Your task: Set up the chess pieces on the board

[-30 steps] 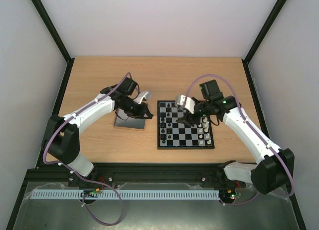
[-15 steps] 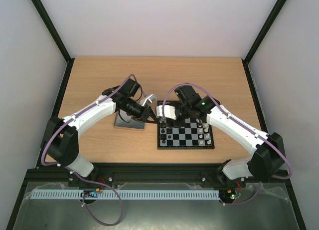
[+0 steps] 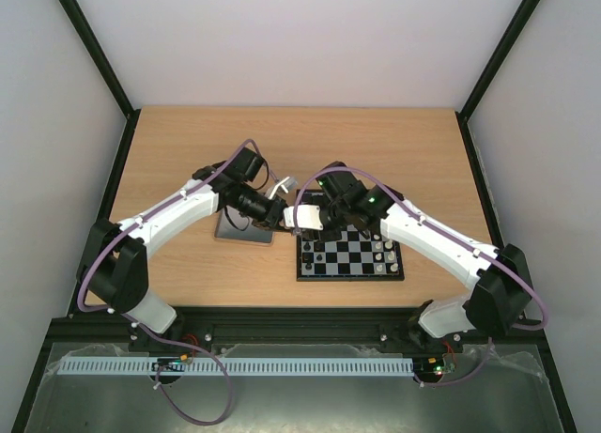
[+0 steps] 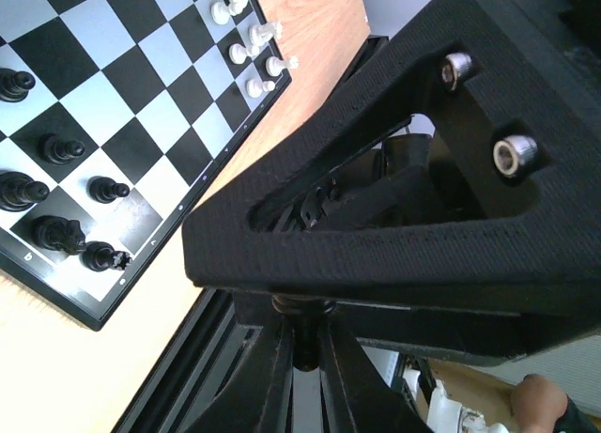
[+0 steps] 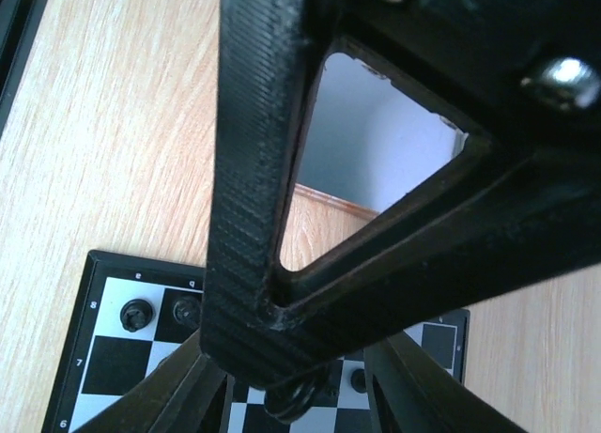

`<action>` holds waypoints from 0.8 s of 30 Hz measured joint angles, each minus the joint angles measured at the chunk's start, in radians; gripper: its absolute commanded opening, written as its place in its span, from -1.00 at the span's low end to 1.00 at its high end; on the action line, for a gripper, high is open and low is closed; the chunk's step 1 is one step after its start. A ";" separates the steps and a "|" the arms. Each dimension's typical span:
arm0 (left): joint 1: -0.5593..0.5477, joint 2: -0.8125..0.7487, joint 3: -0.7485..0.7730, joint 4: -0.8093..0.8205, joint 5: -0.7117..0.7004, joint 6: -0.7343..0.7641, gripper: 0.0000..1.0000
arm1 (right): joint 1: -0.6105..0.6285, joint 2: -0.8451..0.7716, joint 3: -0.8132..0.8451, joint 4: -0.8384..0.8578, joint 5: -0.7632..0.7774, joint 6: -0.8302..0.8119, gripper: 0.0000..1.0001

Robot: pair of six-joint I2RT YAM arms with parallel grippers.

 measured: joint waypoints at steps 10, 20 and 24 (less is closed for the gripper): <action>0.000 0.003 0.000 0.001 0.005 -0.003 -0.89 | 0.001 0.000 -0.031 0.017 0.046 -0.018 -0.63; 0.000 0.033 0.008 0.011 0.007 -0.024 -0.93 | 0.001 -0.013 -0.056 0.042 0.073 0.006 -0.35; 0.000 0.044 0.014 0.014 0.011 -0.026 -0.93 | 0.001 -0.013 -0.056 0.071 0.088 0.030 -0.34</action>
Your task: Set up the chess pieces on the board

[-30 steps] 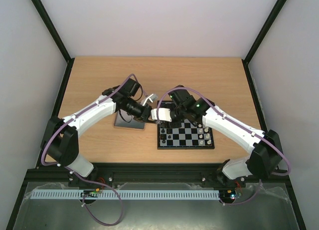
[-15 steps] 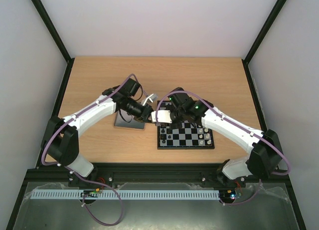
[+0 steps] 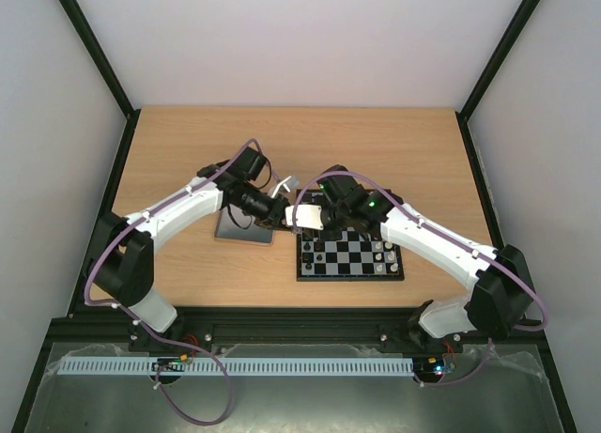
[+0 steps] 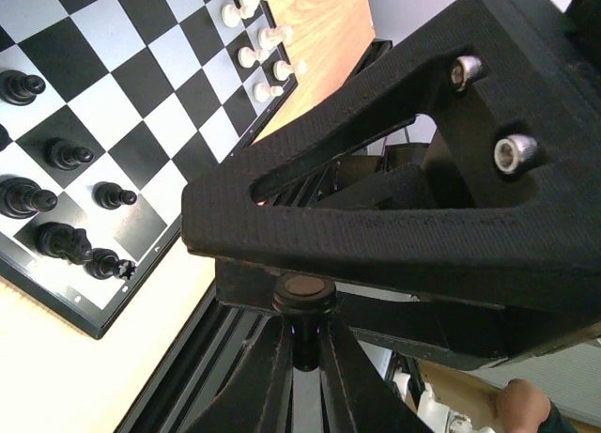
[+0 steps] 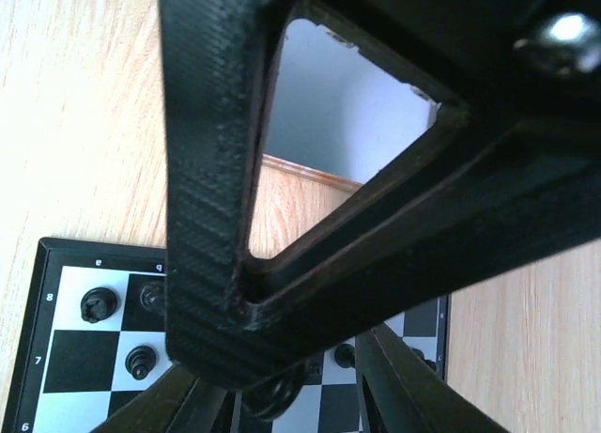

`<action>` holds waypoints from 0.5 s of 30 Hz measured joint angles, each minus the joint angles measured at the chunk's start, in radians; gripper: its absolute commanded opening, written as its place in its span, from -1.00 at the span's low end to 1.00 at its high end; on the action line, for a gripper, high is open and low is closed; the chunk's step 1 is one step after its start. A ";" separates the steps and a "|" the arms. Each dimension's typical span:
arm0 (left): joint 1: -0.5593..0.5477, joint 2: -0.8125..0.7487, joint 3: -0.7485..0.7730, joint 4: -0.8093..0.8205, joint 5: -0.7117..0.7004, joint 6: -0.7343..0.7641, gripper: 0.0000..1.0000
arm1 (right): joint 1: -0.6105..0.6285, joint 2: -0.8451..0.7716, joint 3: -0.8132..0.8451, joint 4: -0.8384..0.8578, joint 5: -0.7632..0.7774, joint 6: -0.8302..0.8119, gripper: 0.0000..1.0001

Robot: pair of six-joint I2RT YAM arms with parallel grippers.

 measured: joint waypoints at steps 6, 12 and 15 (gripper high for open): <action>0.000 0.007 0.000 0.019 0.000 -0.019 -0.95 | 0.001 0.000 0.000 0.008 0.008 0.013 -0.53; 0.003 0.009 0.000 0.054 0.001 -0.066 -0.94 | 0.001 -0.004 0.000 0.005 0.021 0.006 -0.71; 0.010 0.010 0.000 0.064 0.002 -0.083 -0.73 | 0.001 -0.009 -0.002 0.005 0.037 0.002 -0.77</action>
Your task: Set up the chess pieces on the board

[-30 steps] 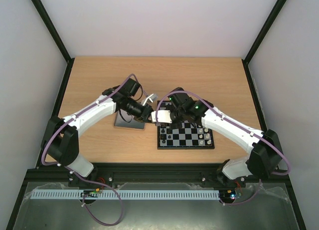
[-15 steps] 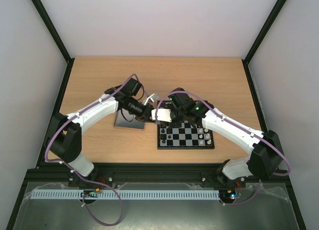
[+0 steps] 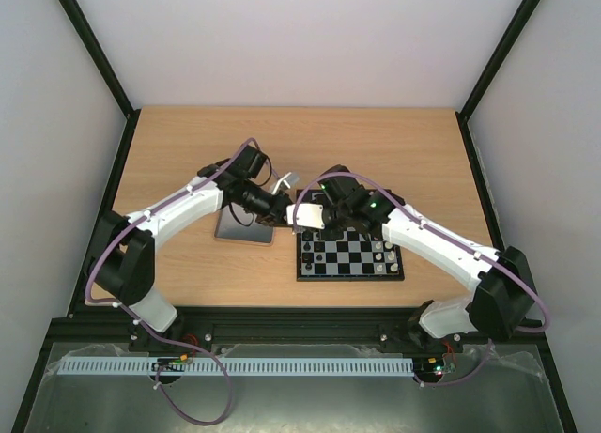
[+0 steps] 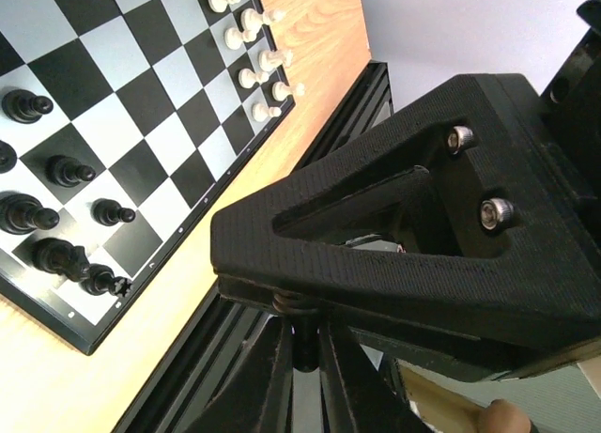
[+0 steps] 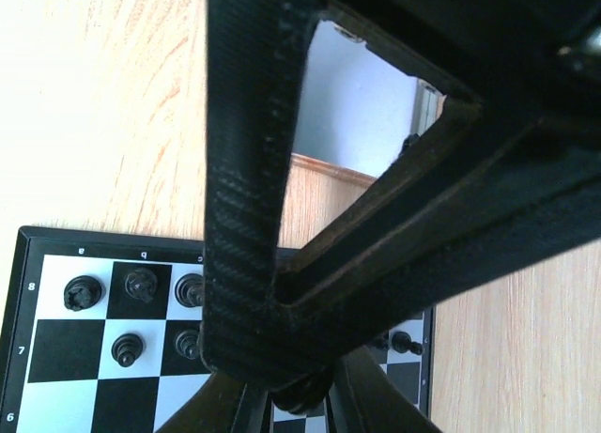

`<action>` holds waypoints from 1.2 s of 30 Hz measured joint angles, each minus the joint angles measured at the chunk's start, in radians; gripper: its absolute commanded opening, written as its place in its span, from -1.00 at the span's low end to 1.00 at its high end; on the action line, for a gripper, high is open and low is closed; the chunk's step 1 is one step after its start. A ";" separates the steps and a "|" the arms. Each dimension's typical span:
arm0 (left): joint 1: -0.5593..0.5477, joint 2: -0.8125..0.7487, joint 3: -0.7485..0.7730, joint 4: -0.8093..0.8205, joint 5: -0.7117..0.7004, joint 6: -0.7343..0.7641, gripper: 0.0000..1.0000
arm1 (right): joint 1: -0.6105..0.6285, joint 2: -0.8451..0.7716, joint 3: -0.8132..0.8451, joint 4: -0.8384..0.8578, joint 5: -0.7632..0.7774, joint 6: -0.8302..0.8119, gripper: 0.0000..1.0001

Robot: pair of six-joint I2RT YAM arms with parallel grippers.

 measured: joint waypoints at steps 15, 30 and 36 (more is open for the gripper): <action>0.074 -0.217 -0.118 0.190 -0.224 -0.027 -0.20 | -0.045 -0.003 -0.023 0.032 -0.117 0.332 -0.79; -0.165 -0.497 -0.334 0.512 -0.542 0.176 -0.25 | -0.141 0.026 0.027 0.015 -0.424 0.690 -0.74; -0.193 -0.493 -0.333 0.496 -0.617 0.247 -0.30 | -0.155 0.028 0.035 0.015 -0.459 0.732 -0.73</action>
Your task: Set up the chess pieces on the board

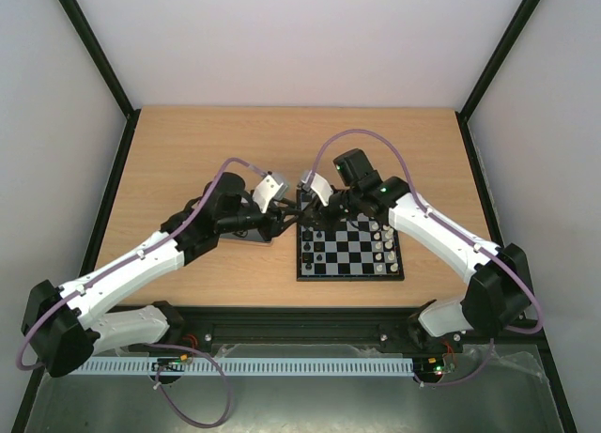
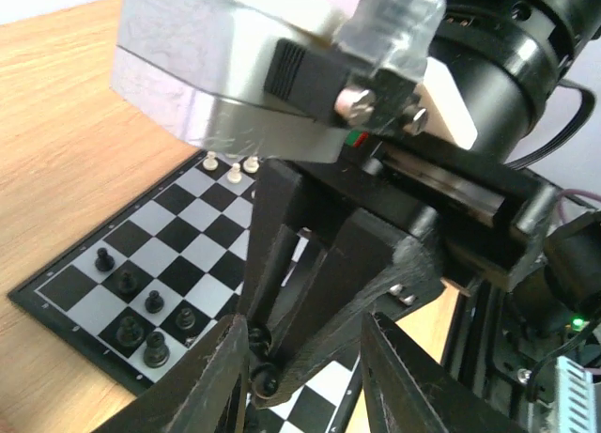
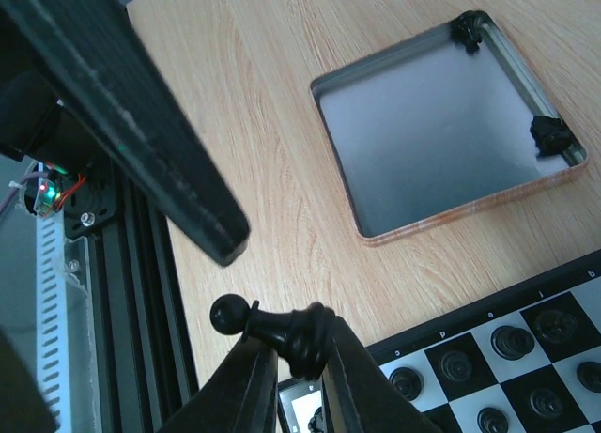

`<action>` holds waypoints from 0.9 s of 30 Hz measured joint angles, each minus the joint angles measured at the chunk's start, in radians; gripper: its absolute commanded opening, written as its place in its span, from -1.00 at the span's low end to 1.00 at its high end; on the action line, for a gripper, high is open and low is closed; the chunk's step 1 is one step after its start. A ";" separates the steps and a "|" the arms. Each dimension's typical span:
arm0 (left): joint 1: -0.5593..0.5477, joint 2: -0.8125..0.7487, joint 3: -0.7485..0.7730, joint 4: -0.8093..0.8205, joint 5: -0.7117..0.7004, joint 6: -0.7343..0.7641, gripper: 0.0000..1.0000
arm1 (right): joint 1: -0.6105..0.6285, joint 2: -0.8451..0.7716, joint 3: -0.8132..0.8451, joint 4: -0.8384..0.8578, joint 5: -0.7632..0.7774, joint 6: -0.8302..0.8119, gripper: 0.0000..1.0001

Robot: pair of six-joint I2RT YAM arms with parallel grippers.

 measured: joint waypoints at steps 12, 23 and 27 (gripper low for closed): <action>0.000 0.002 0.000 -0.052 -0.069 0.050 -0.29 | -0.004 0.000 0.000 0.003 -0.017 0.028 -0.72; 0.030 0.063 -0.007 -0.177 -0.285 -0.063 -0.25 | -0.013 -0.017 -0.048 0.047 0.112 0.037 -0.49; 0.046 0.111 -0.043 -0.226 -0.301 -0.111 -0.26 | -0.014 -0.047 -0.087 0.053 0.138 0.027 -0.45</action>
